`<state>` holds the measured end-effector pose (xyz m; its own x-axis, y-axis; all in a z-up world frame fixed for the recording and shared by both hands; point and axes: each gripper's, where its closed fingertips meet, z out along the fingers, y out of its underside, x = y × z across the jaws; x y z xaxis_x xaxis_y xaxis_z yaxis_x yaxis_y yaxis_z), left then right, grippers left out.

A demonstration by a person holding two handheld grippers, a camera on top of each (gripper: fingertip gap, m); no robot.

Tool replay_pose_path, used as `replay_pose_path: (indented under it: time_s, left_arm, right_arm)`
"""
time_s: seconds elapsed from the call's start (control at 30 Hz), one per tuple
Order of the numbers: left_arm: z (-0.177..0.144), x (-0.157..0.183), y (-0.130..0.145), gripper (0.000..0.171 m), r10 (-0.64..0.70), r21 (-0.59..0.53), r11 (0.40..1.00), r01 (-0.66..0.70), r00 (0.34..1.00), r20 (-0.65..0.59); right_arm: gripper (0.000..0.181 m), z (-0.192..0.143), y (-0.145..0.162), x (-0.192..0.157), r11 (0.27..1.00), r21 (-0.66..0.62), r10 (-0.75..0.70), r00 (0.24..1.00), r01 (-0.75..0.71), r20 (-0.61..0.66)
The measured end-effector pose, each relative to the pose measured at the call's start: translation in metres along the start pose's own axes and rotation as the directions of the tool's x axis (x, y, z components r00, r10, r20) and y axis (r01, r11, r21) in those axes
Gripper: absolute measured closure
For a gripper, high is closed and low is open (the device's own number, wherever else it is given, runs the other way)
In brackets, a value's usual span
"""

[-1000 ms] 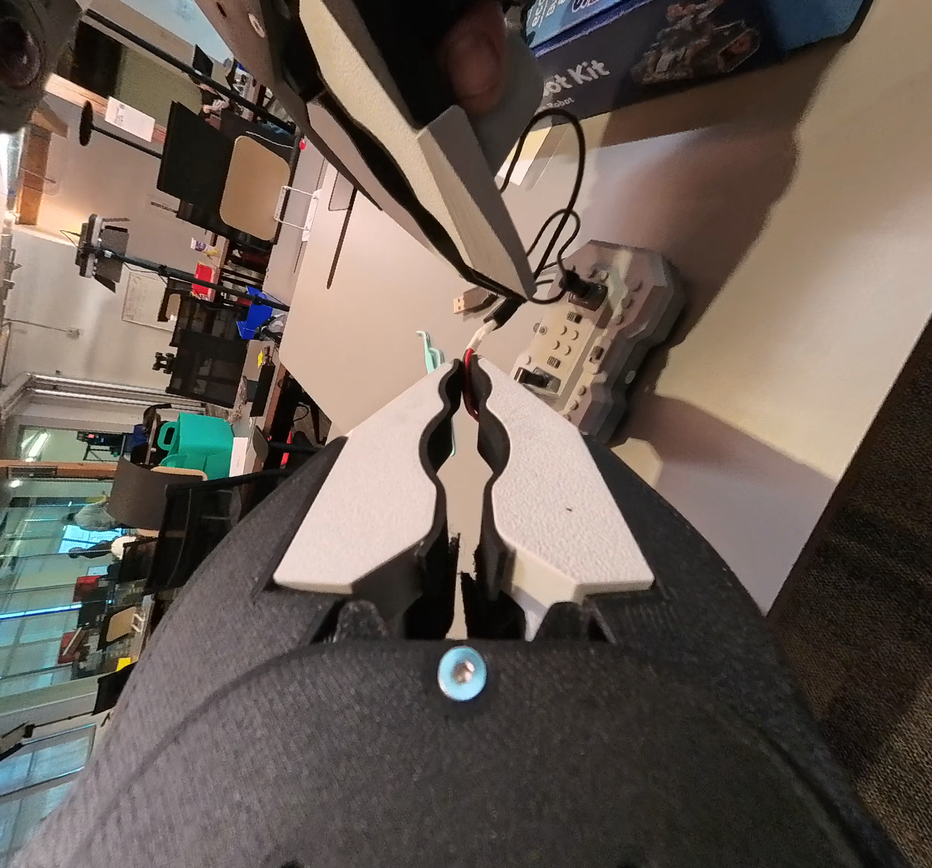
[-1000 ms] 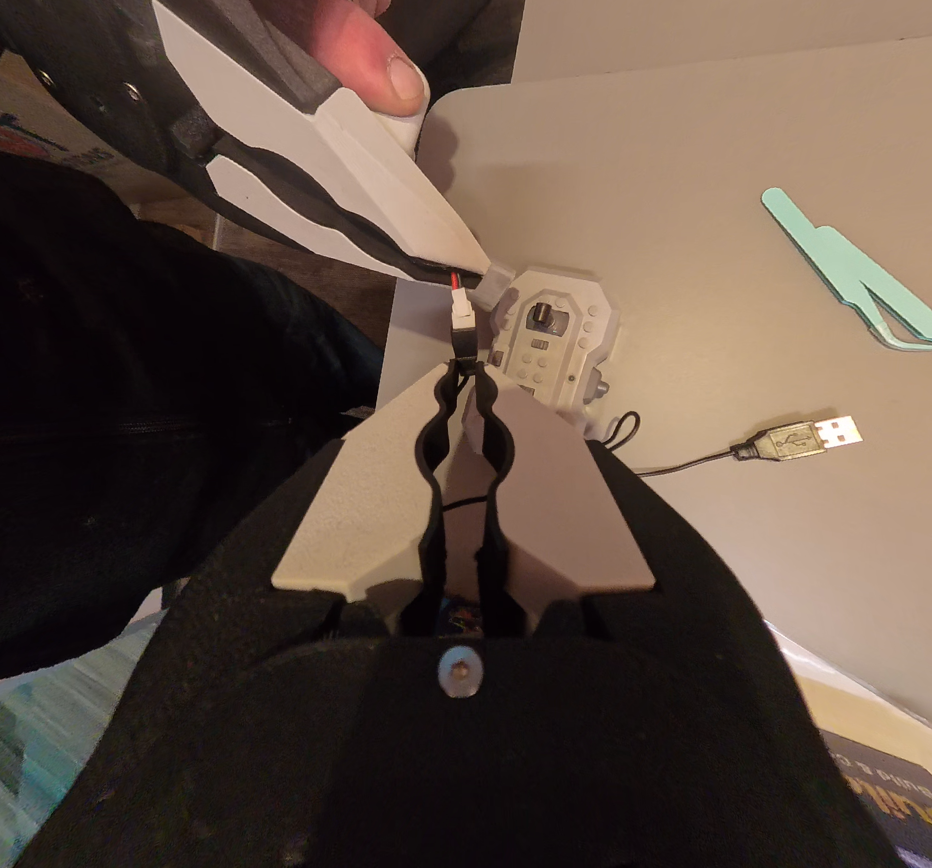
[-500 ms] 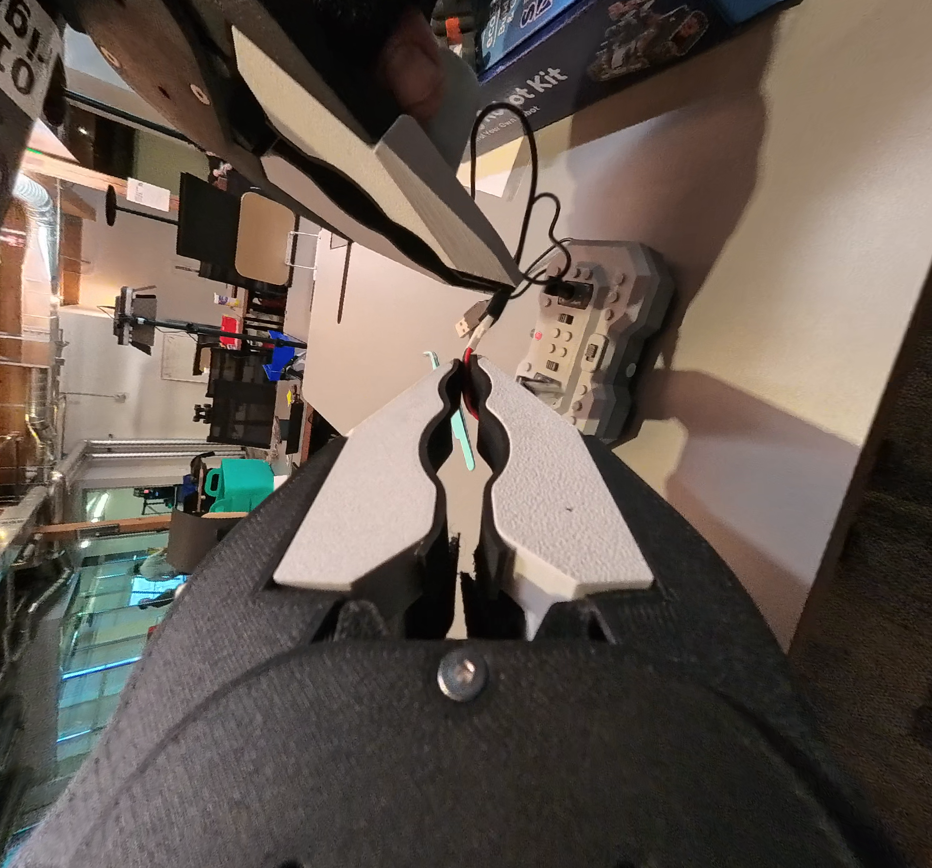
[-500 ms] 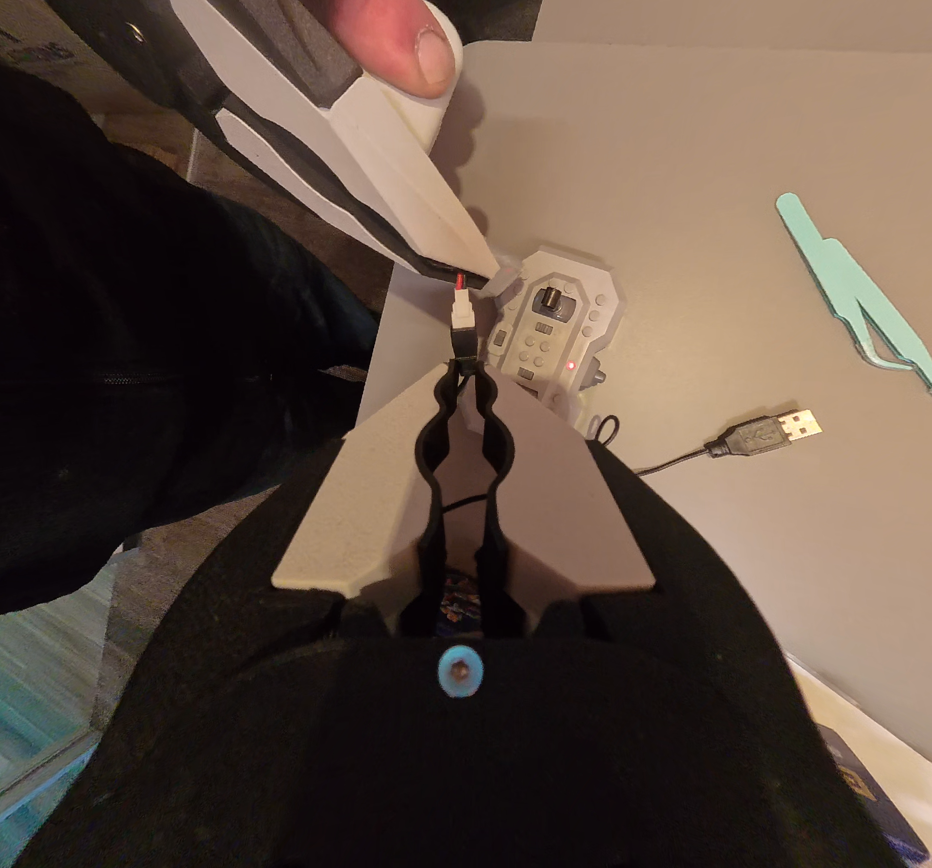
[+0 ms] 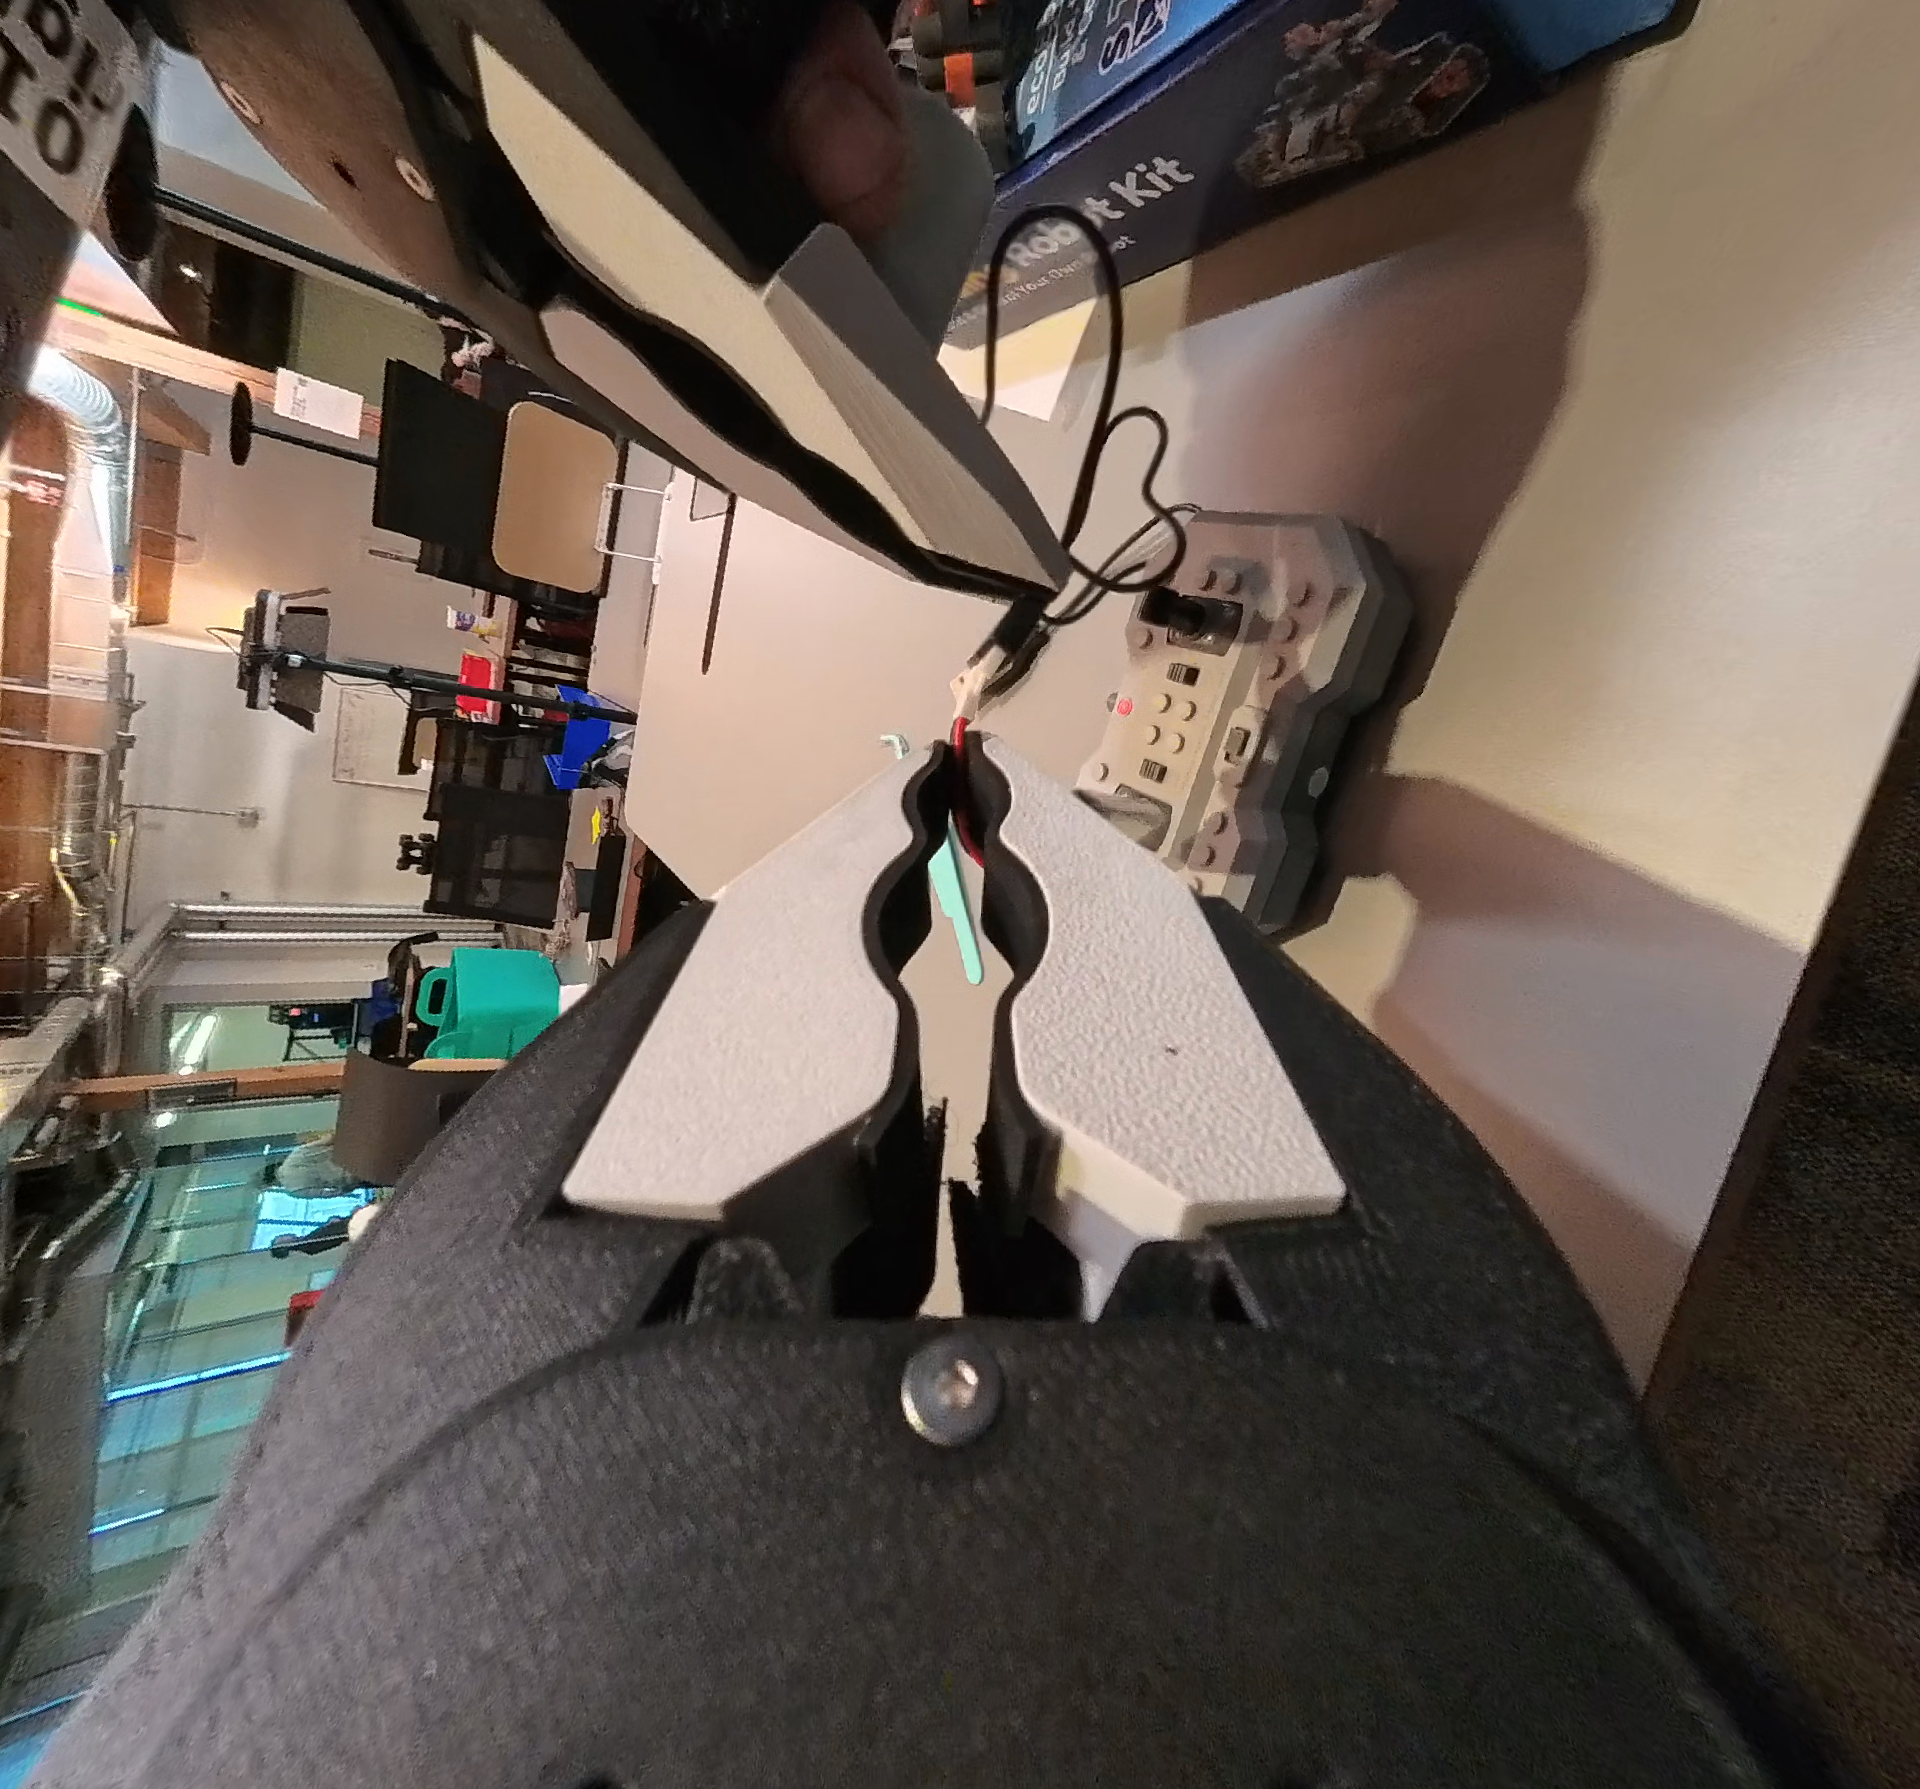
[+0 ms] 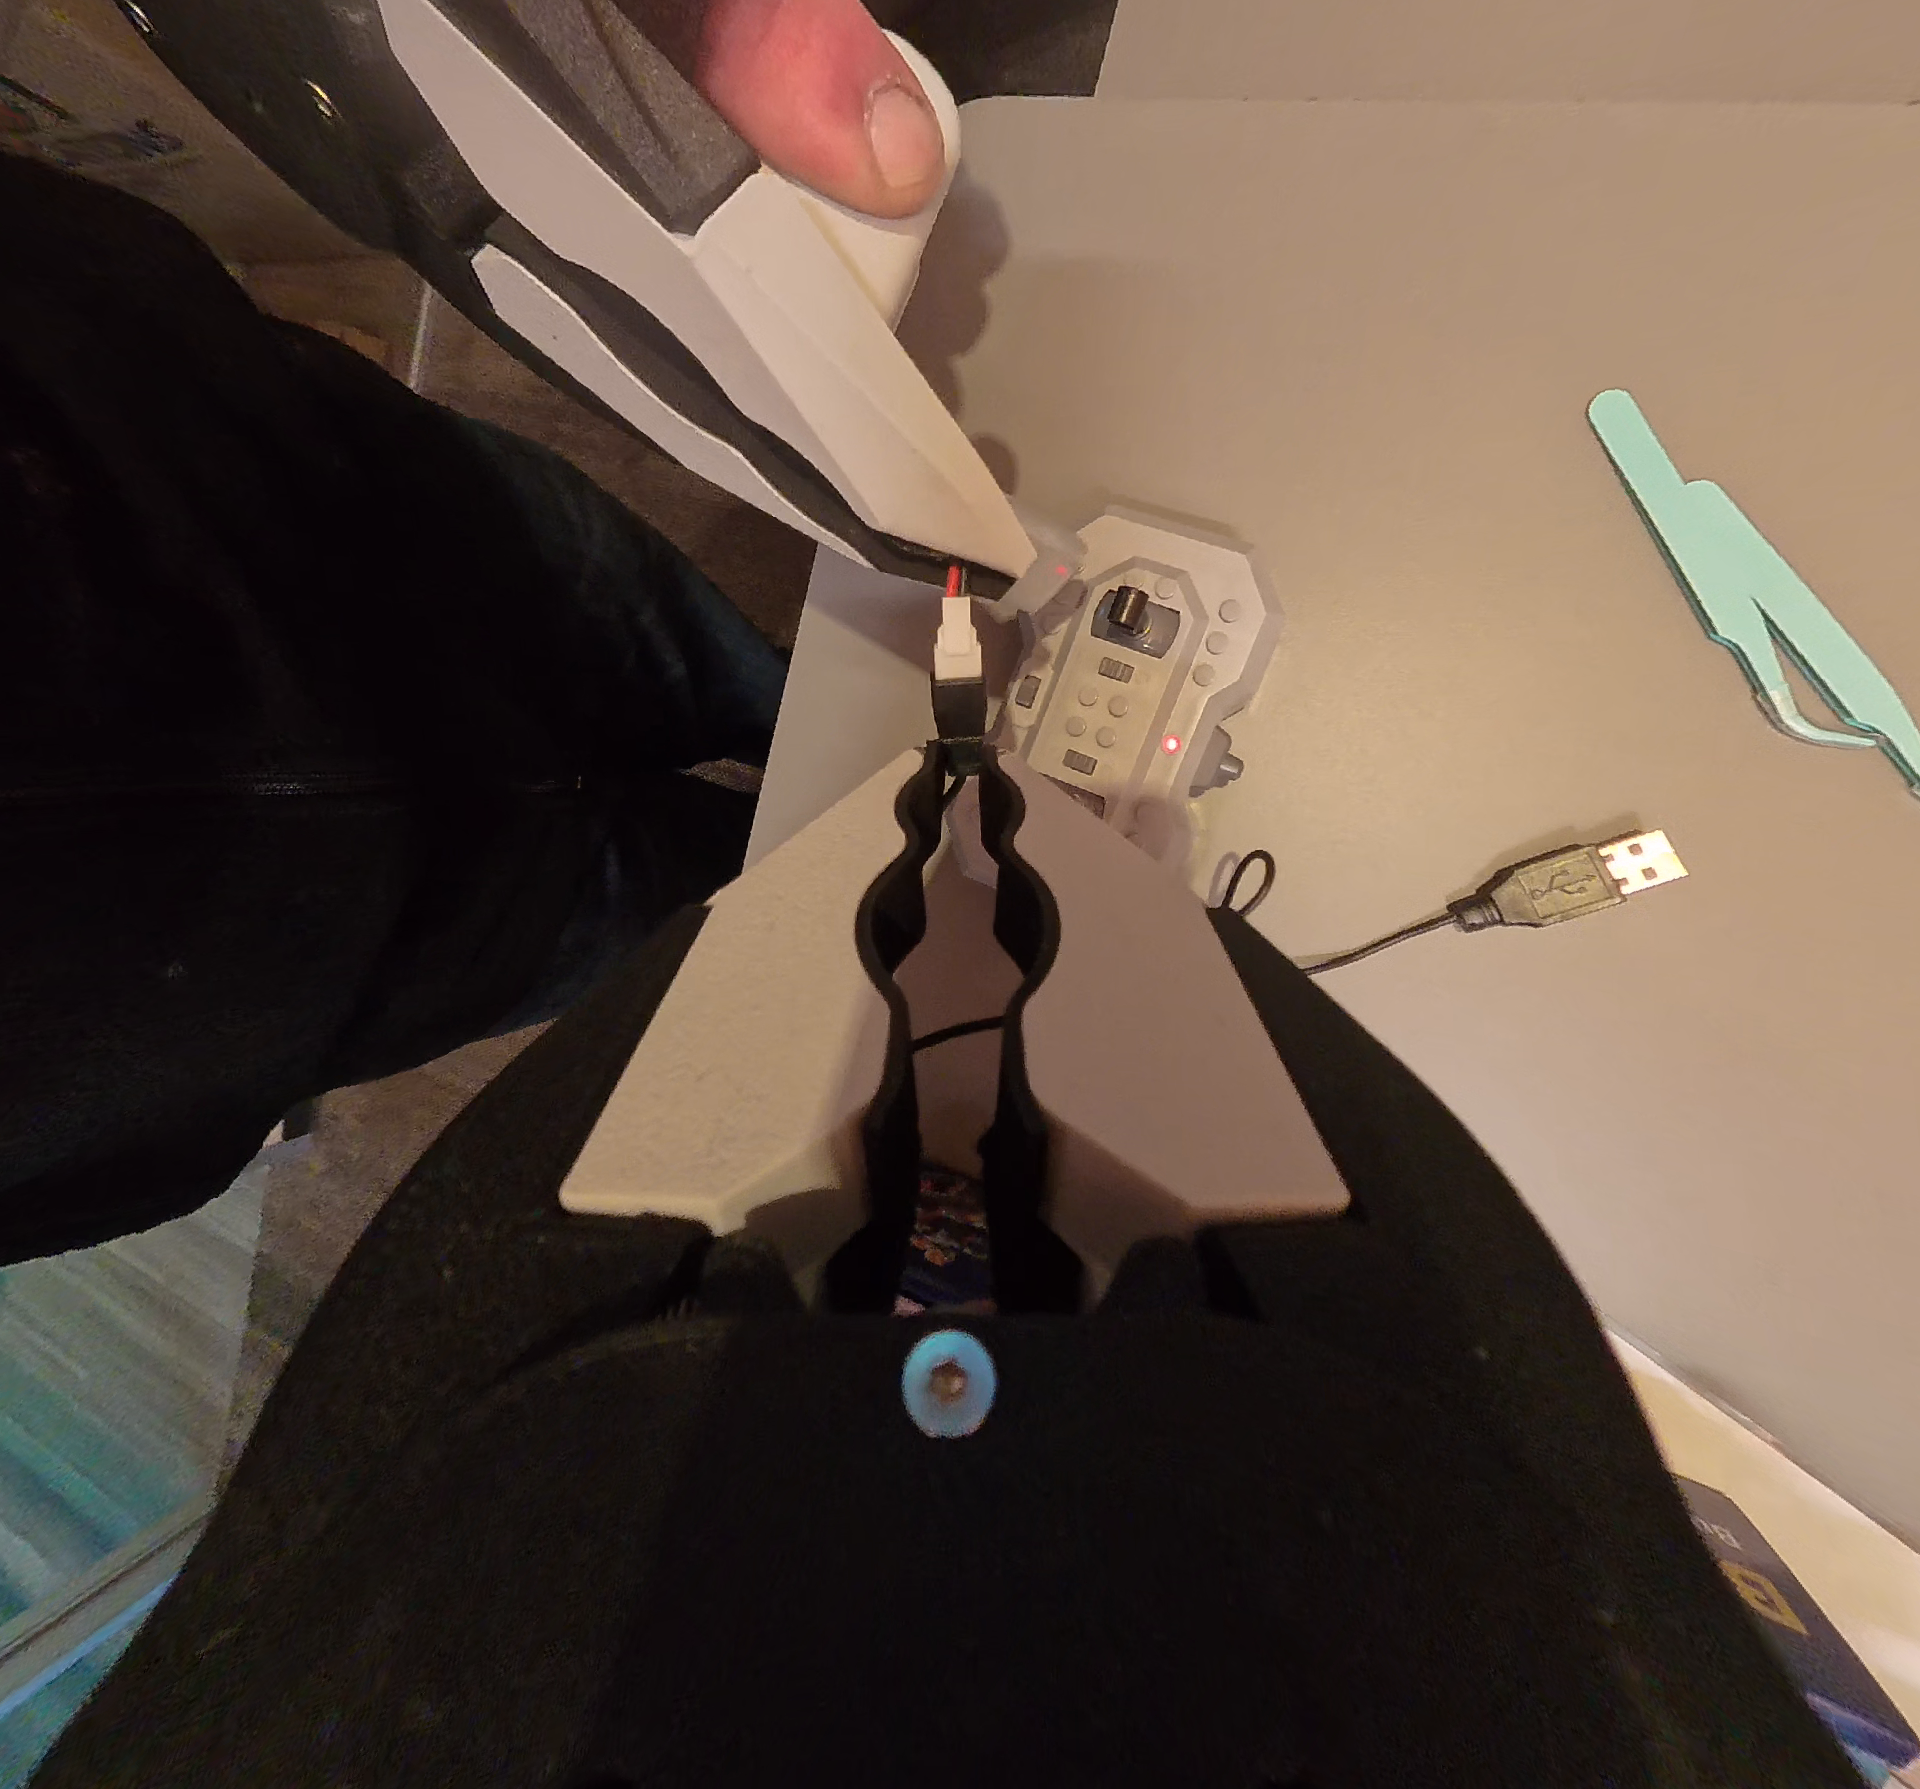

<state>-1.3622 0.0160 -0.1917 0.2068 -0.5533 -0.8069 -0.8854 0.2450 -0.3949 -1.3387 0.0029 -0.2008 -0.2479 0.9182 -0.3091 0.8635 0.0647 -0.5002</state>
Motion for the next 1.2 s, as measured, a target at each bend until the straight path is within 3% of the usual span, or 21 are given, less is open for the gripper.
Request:
replay_pose_path:
  time_s: [0.27, 0.4, 0.5, 0.6, 0.7, 0.77, 0.9, 1.07, 1.2]
  left_arm:
    - [0.005, 0.003, 0.007, 0.171, -0.017, -0.018, 1.000, 0.016, 0.999, -0.034]
    - [0.009, 0.008, 0.015, 0.171, -0.158, -0.035, 0.987, 0.155, 0.982, -0.105]
    - [0.010, 0.016, 0.022, 0.171, -0.311, -0.083, 0.950, 0.300, 0.931, -0.192]
    - [0.007, 0.019, 0.027, 0.171, -0.580, -0.168, 0.814, 0.556, 0.759, -0.297]
    - [0.001, 0.022, 0.026, 0.171, -0.757, -0.268, 0.637, 0.722, 0.521, -0.394]
    - [-0.004, 0.029, 0.019, 0.171, -0.820, -0.348, 0.515, 0.783, 0.333, -0.465]
    - [-0.009, 0.032, 0.007, 0.171, -0.862, -0.445, 0.306, 0.842, 0.046, -0.506]
    - [-0.007, 0.028, 0.004, 0.171, -0.865, -0.481, 0.138, 0.866, -0.131, -0.484]
    - [-0.004, 0.027, 0.007, 0.171, -0.864, -0.495, 0.054, 0.867, -0.208, -0.459]
  right_arm:
    - [0.178, 0.003, 0.001, 0.006, 0.999, -0.004, 0.037, 0.999, -0.037, -0.015]
    - [0.178, 0.013, 0.003, 0.012, 0.999, -0.011, 0.038, 0.997, -0.038, -0.063]
    - [0.178, 0.021, 0.007, 0.018, 1.000, -0.023, 0.013, 0.992, -0.016, -0.123]
    - [0.178, 0.021, 0.000, 0.018, 0.998, 0.046, -0.025, 0.983, 0.034, -0.184]
    - [0.178, 0.019, 0.001, 0.024, 0.996, 0.044, -0.063, 0.949, 0.080, -0.309]
    - [0.178, 0.017, -0.001, 0.026, 0.989, 0.043, -0.114, 0.915, 0.141, -0.386]
    - [0.178, 0.007, -0.005, 0.031, 0.959, -0.047, -0.255, 0.783, 0.278, -0.567]
    - [0.178, -0.003, -0.001, 0.032, 0.918, -0.164, -0.366, 0.613, 0.360, -0.700]
    - [0.178, 0.002, 0.005, 0.029, 0.901, -0.226, -0.414, 0.570, 0.371, -0.710]
